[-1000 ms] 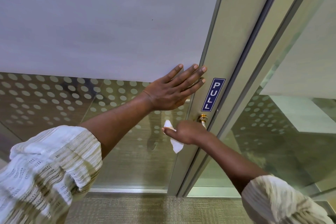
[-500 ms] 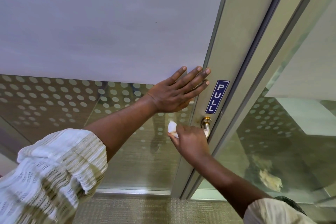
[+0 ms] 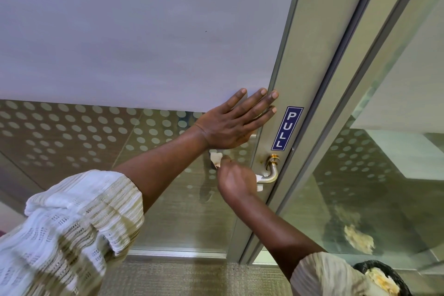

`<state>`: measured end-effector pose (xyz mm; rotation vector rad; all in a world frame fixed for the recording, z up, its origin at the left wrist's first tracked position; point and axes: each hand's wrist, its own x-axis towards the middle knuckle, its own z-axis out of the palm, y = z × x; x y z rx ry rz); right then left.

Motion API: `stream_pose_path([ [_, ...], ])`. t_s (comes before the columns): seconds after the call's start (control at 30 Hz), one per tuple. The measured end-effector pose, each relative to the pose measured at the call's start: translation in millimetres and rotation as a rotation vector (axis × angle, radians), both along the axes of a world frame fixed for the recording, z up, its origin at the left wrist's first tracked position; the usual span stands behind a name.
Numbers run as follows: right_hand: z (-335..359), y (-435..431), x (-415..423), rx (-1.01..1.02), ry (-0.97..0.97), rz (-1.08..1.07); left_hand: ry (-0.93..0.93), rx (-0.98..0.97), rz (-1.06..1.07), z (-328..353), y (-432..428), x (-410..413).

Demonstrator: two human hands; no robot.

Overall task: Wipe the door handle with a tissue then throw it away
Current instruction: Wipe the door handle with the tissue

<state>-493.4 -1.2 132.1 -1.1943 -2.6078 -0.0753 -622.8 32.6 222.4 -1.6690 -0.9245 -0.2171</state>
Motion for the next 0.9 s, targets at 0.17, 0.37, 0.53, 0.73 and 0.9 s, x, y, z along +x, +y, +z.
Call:
stream_pose_path([
  [0.17, -21.9, 10.0, 52.8, 0.160, 0.089, 0.258, 0.005, -0.008, 0.000, 1.0, -0.6, -0.5],
  [0.37, -29.6, 37.9, 95.6, 0.211, 0.046, 0.327, 0.003, -0.035, 0.008, 0.3, 1.3, -1.3],
  [0.53, -13.1, 22.3, 66.8, 0.133, 0.040, 0.156, 0.020, -0.038, 0.019, 0.5, 2.5, -1.4],
  [0.73, -5.4, 17.9, 53.5, 0.079, -0.181, 0.084, 0.036, -0.052, 0.035, 0.3, 2.6, -0.8],
  [0.9, 0.2, 9.2, 47.7, 0.086, -0.021, 0.135, 0.049, -0.055, 0.027, 1.2, 3.1, -0.4],
])
